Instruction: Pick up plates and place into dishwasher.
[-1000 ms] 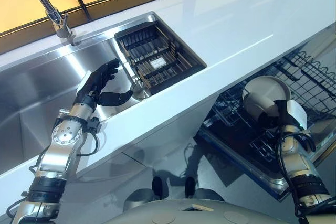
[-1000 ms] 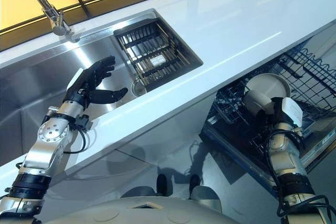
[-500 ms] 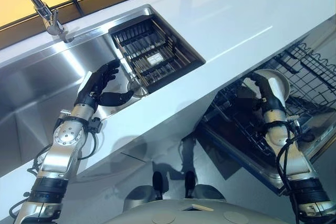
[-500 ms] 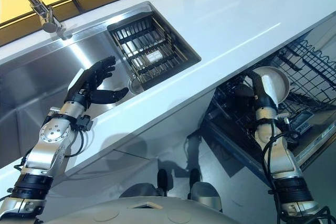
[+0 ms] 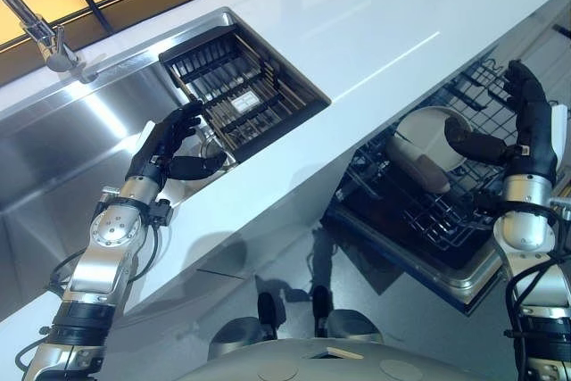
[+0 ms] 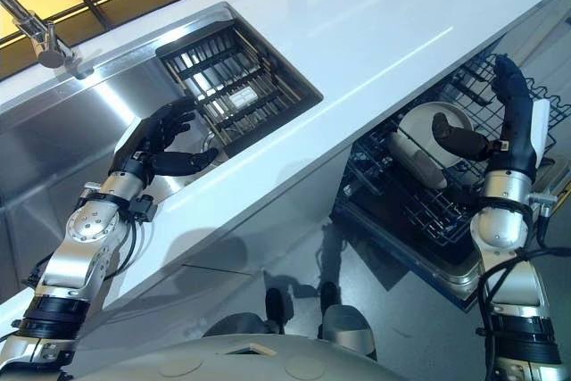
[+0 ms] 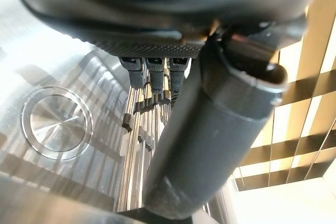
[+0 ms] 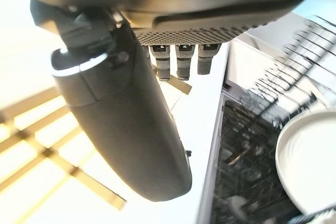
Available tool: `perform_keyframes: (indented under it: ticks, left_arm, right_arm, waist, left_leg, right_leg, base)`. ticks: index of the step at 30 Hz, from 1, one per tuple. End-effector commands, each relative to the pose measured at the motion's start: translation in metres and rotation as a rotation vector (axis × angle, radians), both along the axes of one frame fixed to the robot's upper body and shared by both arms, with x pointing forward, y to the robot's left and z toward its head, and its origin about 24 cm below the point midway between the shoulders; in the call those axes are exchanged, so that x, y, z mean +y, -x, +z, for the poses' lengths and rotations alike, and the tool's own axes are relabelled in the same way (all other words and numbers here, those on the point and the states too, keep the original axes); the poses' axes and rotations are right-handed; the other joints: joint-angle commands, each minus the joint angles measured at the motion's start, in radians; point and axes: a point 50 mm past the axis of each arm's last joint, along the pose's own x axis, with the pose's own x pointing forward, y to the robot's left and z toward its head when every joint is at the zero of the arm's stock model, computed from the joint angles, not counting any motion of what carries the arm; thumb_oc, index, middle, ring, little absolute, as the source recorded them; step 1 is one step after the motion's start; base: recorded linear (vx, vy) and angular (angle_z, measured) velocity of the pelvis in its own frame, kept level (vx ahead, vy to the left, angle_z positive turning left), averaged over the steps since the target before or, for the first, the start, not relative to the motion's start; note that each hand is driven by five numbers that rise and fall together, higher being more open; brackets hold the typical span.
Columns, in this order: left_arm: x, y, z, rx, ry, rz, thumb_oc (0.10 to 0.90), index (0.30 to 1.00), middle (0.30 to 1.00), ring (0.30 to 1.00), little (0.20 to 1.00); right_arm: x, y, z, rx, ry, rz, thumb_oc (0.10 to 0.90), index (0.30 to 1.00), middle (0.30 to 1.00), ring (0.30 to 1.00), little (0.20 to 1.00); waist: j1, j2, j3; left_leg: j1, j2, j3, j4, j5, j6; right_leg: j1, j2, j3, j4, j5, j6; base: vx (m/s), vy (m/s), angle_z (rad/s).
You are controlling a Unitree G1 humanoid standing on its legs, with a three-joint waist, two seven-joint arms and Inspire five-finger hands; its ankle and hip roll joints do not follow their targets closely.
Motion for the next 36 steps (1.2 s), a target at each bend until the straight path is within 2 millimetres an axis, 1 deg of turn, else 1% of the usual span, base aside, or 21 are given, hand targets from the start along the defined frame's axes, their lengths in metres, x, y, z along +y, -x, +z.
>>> perform_keyframes:
  ticks: [1,2,5,8,11,12,15,17,19,22,23,24,25,27,29,30,31,33,34,35,36]
  left_arm:
    - [0.015,0.003,0.043,-0.235,-0.015,0.028,0.8,0.9,0.9,0.9,0.9]
    - [0.016,0.004,0.042,-0.235,-0.014,0.037,0.8,0.9,0.9,0.9,0.9]
    - [0.02,0.006,0.039,-0.24,-0.006,0.064,0.8,0.9,0.9,0.9,0.9]
    - [0.021,0.005,0.042,-0.248,-0.001,0.081,0.8,0.9,0.9,0.9,0.9]
    - [0.022,0.004,0.044,-0.263,0.003,0.086,0.8,0.9,0.9,0.9,0.9]
    - [0.022,0.003,0.044,-0.265,0.005,0.086,0.8,0.9,0.9,0.9,0.9]
    - [0.022,0.0,0.043,-0.275,0.011,0.093,0.8,0.9,0.9,0.9,0.9]
    - [0.021,-0.002,0.044,-0.278,0.016,0.096,0.8,0.9,0.9,0.9,0.9]
    - [0.02,-0.003,0.045,-0.278,0.02,0.097,0.8,0.9,0.9,0.9,0.9]
    - [0.02,-0.004,0.047,-0.274,0.024,0.1,0.8,0.9,0.9,0.9,0.9]
    - [0.021,-0.004,0.046,-0.271,0.021,0.101,0.8,0.9,0.9,0.9,0.9]
    - [0.021,-0.004,0.046,-0.271,0.021,0.101,0.8,0.9,0.9,0.9,0.9]
    - [0.021,-0.004,0.046,-0.268,0.019,0.1,0.8,0.9,0.9,0.9,0.9]
    - [0.02,-0.004,0.047,-0.267,0.016,0.095,0.8,0.9,0.9,0.9,0.9]
    - [0.018,-0.004,0.047,-0.265,0.013,0.084,0.8,0.9,0.9,0.9,0.9]
    - [0.018,-0.004,0.048,-0.265,0.013,0.083,0.8,0.9,0.9,0.9,0.9]
    - [0.017,-0.004,0.048,-0.264,0.013,0.076,0.8,0.9,0.9,0.9,0.9]
    - [0.014,-0.005,0.048,-0.262,0.013,0.066,0.8,0.9,0.9,0.9,0.9]
    - [0.012,-0.005,0.048,-0.262,0.014,0.059,0.8,0.9,0.9,0.9,0.9]
    - [0.009,-0.005,0.046,-0.26,0.015,0.053,0.8,0.9,0.9,0.9,0.9]
    - [0.009,-0.005,0.046,-0.259,0.017,0.051,0.8,0.9,0.9,0.9,0.9]
  right_arm:
    - [-0.013,0.017,0.038,-0.334,-0.087,-0.074,0.8,0.9,0.9,0.9,0.9]
    - [-0.017,0.021,0.031,-0.341,-0.132,-0.106,0.8,0.9,0.9,0.9,0.9]
    - [-0.026,0.027,0.001,-0.28,-0.23,-0.186,0.8,0.9,0.9,0.9,0.9]
    - [-0.025,0.025,-0.033,-0.157,-0.355,-0.193,0.8,0.9,0.9,0.9,0.9]
    - [-0.024,0.025,-0.061,-0.103,-0.477,-0.243,0.8,0.9,0.9,0.9,0.9]
    - [-0.025,0.024,-0.064,-0.105,-0.497,-0.251,0.8,0.9,0.9,0.9,0.9]
    - [-0.028,0.026,-0.089,-0.169,-0.754,-0.36,0.8,0.9,0.9,0.9,0.9]
    - [-0.028,0.027,-0.104,-0.177,-0.875,-0.4,0.8,0.9,0.9,0.9,0.9]
    - [-0.025,0.026,-0.11,-0.165,-0.909,-0.396,0.8,0.9,0.9,0.9,0.9]
    - [-0.016,0.02,-0.123,-0.093,-0.979,-0.375,0.8,0.9,0.9,0.9,0.9]
    - [-0.015,0.021,-0.132,-0.059,-1.01,-0.396,0.8,0.9,0.9,0.9,0.9]
    - [-0.015,0.022,-0.133,-0.055,-1.015,-0.399,0.8,0.9,0.9,0.9,0.9]
    - [-0.015,0.024,-0.144,-0.015,-1.057,-0.432,0.8,0.9,0.9,0.9,0.9]
    - [-0.015,0.025,-0.149,0.004,-1.076,-0.439,0.8,0.9,0.9,0.9,0.9]
    - [-0.011,0.021,-0.157,0.028,-1.172,-0.436,0.8,0.9,0.9,0.9,0.9]
    - [-0.01,0.02,-0.158,0.027,-1.179,-0.434,0.8,0.9,0.9,0.9,0.9]
    - [-0.007,0.017,-0.161,0.009,-1.252,-0.415,0.8,0.9,0.9,0.9,0.9]
    - [0.0,0.009,-0.16,-0.026,-1.32,-0.34,0.8,0.9,0.9,0.9,0.9]
    - [0.007,0.001,-0.155,-0.053,-1.351,-0.256,0.8,0.9,0.9,0.9,0.9]
    - [0.019,-0.011,-0.147,-0.083,-1.38,-0.121,0.8,0.9,0.9,0.9,0.9]
    - [0.028,-0.017,-0.142,-0.086,-1.388,-0.021,0.8,0.9,0.9,0.9,0.9]
  waist:
    - [-0.028,-0.001,-0.086]
    - [-0.032,0.001,-0.086]
    - [-0.042,0.008,-0.085]
    - [-0.045,0.012,-0.08]
    - [-0.038,0.013,-0.081]
    - [-0.037,0.014,-0.081]
    - [-0.024,0.021,-0.079]
    - [-0.017,0.026,-0.077]
    - [-0.011,0.03,-0.076]
    - [0.004,0.036,-0.074]
    - [0.012,0.037,-0.074]
    - [0.013,0.037,-0.073]
    - [0.021,0.038,-0.074]
    - [0.029,0.039,-0.071]
    - [0.047,0.043,-0.067]
    - [0.047,0.044,-0.066]
    - [0.055,0.046,-0.065]
    - [0.064,0.049,-0.062]
    - [0.071,0.051,-0.06]
    - [0.079,0.053,-0.059]
    - [0.083,0.054,-0.058]
  left_leg:
    - [0.014,-0.045,0.019,0.012,-0.115,0.004]
    - [0.014,-0.045,0.021,0.012,-0.116,0.004]
    - [0.012,-0.046,0.027,0.012,-0.118,0.007]
    - [0.01,-0.048,0.029,0.012,-0.117,0.01]
    - [0.006,-0.049,0.026,0.012,-0.115,0.009]
    - [0.006,-0.049,0.026,0.011,-0.115,0.009]
    - [0.007,-0.051,0.02,0.009,-0.114,0.005]
    - [0.008,-0.054,0.009,0.008,-0.113,0.005]
    - [0.007,-0.055,0.0,0.007,-0.112,0.005]
    - [0.005,-0.059,-0.021,0.009,-0.108,0.005]
    - [0.005,-0.06,-0.027,0.009,-0.108,0.004]
    - [0.005,-0.06,-0.028,0.01,-0.107,0.004]
    - [0.004,-0.062,-0.036,0.01,-0.106,0.003]
    - [0.002,-0.063,-0.045,0.01,-0.104,0.001]
    - [0.001,-0.065,-0.062,0.009,-0.1,0.0]
    - [0.001,-0.065,-0.064,0.009,-0.1,0.0]
    - [0.0,-0.065,-0.071,0.009,-0.098,0.0]
    - [-0.001,-0.065,-0.084,0.009,-0.095,-0.001]
    - [-0.002,-0.066,-0.091,0.009,-0.093,-0.001]
    - [-0.002,-0.066,-0.101,0.008,-0.092,-0.001]
    - [-0.002,-0.066,-0.106,0.008,-0.091,-0.001]
  right_leg:
    - [-0.06,-0.003,-0.027,0.17,-0.121,0.115]
    - [-0.062,-0.003,-0.025,0.17,-0.121,0.116]
    - [-0.072,-0.005,-0.019,0.177,-0.121,0.119]
    - [-0.076,-0.008,-0.017,0.179,-0.121,0.118]
    - [-0.078,-0.01,-0.02,0.177,-0.119,0.116]
    - [-0.077,-0.011,-0.021,0.177,-0.119,0.116]
    - [-0.072,-0.012,-0.028,0.175,-0.119,0.114]
    - [-0.069,-0.013,-0.031,0.175,-0.119,0.113]
    - [-0.067,-0.013,-0.033,0.175,-0.12,0.112]
    - [-0.063,-0.014,-0.041,0.18,-0.126,0.106]
    - [-0.061,-0.015,-0.045,0.181,-0.127,0.105]
    - [-0.061,-0.015,-0.046,0.181,-0.127,0.104]
    - [-0.059,-0.015,-0.051,0.18,-0.127,0.102]
    - [-0.055,-0.016,-0.056,0.177,-0.127,0.1]
    - [-0.049,-0.017,-0.065,0.176,-0.128,0.094]
    - [-0.049,-0.017,-0.067,0.176,-0.129,0.094]
    - [-0.046,-0.018,-0.07,0.178,-0.13,0.091]
    - [-0.043,-0.019,-0.078,0.181,-0.133,0.087]
    - [-0.041,-0.02,-0.083,0.182,-0.134,0.085]
    - [-0.039,-0.021,-0.09,0.182,-0.136,0.081]
    - [-0.037,-0.022,-0.094,0.181,-0.136,0.081]
  base:
    - [0.03,0.034,-0.1]
    - [-0.01,0.03,-0.05]
    - [-0.01,0.029,-0.06]
    - [-0.01,0.012,-0.06]
    - [0.0,-0.007,-0.04]
    - [0.0,0.0,0.0]
    - [0.02,-0.001,0.01]
    - [0.04,-0.011,0.05]
    - [0.03,-0.015,0.07]
    - [0.05,-0.032,0.08]
    - [0.04,-0.026,0.08]
    - [0.05,-0.037,0.12]
    - [0.03,-0.026,0.14]
    - [0.04,-0.033,0.22]
    - [0.04,-0.03,0.15]
    - [0.02,-0.016,0.09]
    - [0.02,-0.013,0.16]
    - [0.02,-0.011,0.16]
    - [0.03,-0.004,0.12]
    - [0.03,-0.003,0.12]
    - [0.03,-0.003,0.1]
